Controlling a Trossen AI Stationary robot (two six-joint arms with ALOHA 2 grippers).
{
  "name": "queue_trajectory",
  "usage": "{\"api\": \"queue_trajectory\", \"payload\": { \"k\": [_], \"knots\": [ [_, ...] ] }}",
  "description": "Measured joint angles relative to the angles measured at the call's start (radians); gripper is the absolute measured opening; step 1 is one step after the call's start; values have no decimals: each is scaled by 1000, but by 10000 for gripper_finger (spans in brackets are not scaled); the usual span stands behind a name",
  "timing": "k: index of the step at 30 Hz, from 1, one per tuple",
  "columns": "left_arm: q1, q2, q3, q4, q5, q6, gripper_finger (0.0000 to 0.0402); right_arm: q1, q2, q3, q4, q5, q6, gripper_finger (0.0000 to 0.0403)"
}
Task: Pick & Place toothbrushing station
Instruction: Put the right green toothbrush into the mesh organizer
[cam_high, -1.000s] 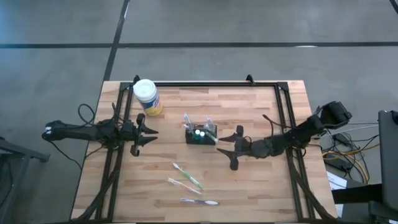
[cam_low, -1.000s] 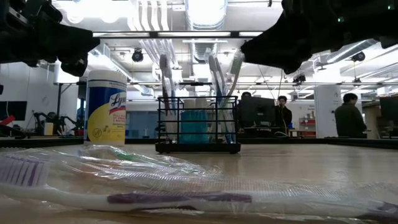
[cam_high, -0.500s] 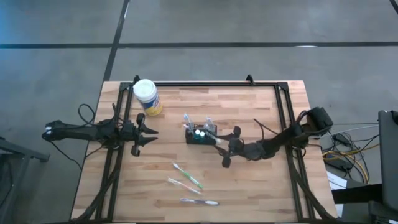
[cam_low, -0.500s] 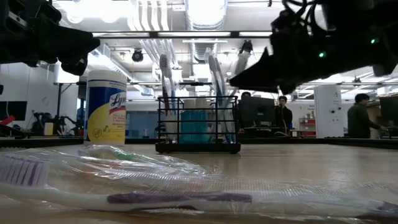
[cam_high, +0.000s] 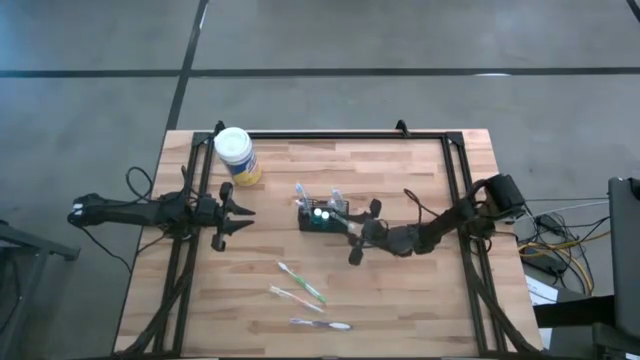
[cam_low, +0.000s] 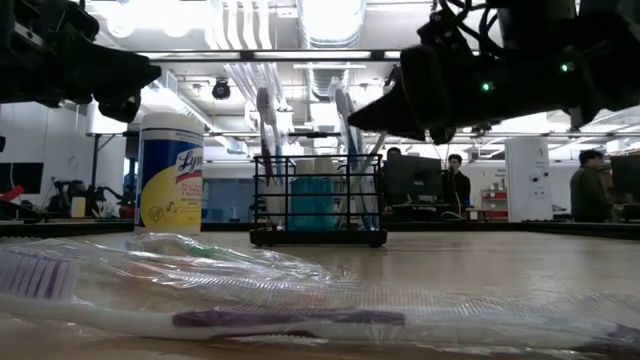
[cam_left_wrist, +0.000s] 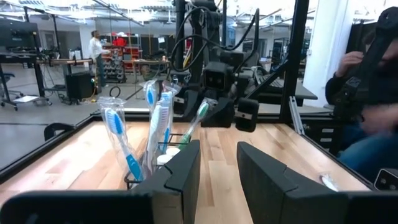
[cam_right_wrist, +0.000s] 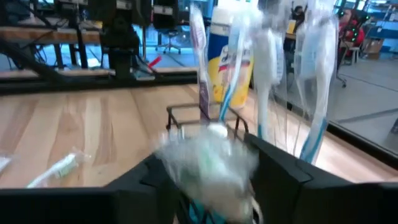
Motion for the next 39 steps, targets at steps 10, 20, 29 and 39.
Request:
{"api": "queue_trajectory", "payload": {
  "k": [10, 20, 29, 39],
  "knots": [
    [0, 0, 0, -7, 0, 1, 110, -1, -132, 65, -330, -8, 30, 31],
    [0, 0, 0, -6, 0, 1, 110, -26, -265, 372, -1064, -61, 101, 31],
    [0, 0, 0, -1, 3, -4, 110, -148, -222, 612, -1418, -323, 88, 29],
    [0, 0, -1, -17, 4, -6, 110, -189, -36, 766, -1528, -425, 50, 16]
  ]
}}
